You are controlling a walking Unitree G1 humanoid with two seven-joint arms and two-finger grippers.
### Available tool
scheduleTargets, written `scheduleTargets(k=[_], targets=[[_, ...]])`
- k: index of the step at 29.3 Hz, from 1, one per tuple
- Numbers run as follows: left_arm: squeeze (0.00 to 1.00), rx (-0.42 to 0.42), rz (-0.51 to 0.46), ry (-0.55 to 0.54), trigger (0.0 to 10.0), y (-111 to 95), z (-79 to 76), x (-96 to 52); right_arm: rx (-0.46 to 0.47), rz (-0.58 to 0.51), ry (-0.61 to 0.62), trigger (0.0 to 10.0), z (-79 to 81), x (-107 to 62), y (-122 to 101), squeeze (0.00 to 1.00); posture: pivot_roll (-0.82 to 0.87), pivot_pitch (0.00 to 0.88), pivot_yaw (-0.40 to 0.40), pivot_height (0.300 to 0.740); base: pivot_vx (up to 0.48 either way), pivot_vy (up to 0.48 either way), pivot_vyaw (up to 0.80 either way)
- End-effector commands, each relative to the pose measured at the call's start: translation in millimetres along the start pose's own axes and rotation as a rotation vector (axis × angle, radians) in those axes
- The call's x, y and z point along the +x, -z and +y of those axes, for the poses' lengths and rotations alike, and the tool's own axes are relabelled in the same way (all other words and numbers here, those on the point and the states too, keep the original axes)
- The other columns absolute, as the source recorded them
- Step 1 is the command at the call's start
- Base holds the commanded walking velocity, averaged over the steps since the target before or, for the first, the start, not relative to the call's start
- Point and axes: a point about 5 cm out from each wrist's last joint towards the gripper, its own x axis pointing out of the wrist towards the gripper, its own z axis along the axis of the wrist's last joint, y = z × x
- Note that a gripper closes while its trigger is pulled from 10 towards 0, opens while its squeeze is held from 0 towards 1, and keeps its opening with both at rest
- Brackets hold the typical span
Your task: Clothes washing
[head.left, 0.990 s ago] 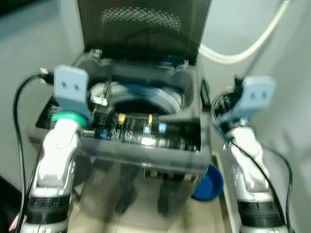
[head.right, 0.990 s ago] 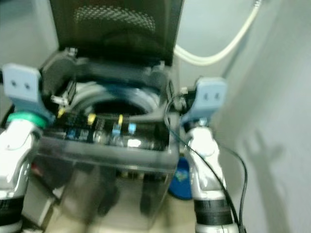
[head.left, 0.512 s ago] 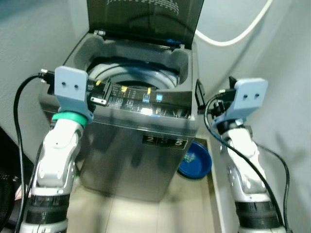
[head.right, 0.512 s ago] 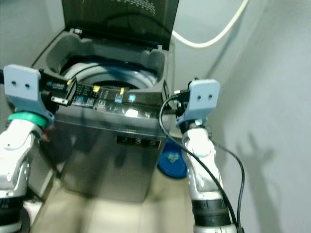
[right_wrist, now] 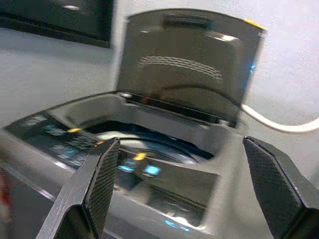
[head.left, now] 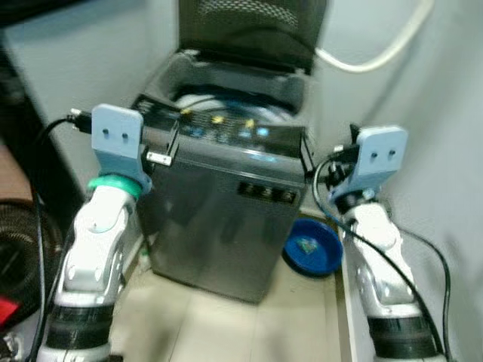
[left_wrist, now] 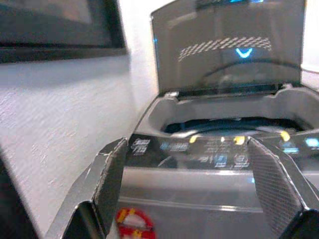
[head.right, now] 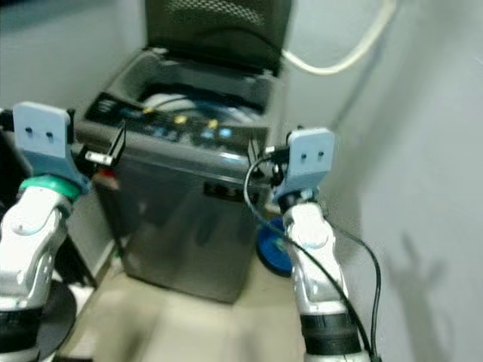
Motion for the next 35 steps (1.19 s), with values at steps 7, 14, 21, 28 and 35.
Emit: scheduleTargets(k=[7,14,21,28,35], targets=[[0.00,0.015,0.065,0.026,10.0,16.0,-8.4,-6.6,-0.018,0.067,-0.065,10.0,5.8,-10.9,19.1,0.00,0.05,0.034,-0.032,0.740,0.000,0.000,0.80],[0.00,0.032,0.095,0.040,10.0,25.2,-12.7,-12.2,-0.035,0.135,-0.108,10.0,8.2,-22.3,37.6,0.00,0.05,0.034,-0.032,0.740,0.000,0.000,0.80],[0.00,0.068,0.293,0.074,10.0,80.3,-22.2,-48.9,-0.041,0.482,-0.026,10.0,-9.6,-82.3,119.2,0.00,0.05,0.044,-0.030,0.740,0.000,0.000,0.80],[0.00,0.044,0.503,0.044,10.0,129.2,-17.9,-81.6,0.002,0.685,0.139,10.0,-29.4,-125.6,156.6,0.00,0.05,0.047,-0.029,0.740,0.000,0.000,0.80],[0.00,0.045,0.641,0.043,10.0,160.4,-18.0,-109.2,-0.007,0.799,0.152,10.0,-32.9,-160.7,175.5,0.00,0.04,0.050,-0.029,0.740,0.000,0.000,0.79]])
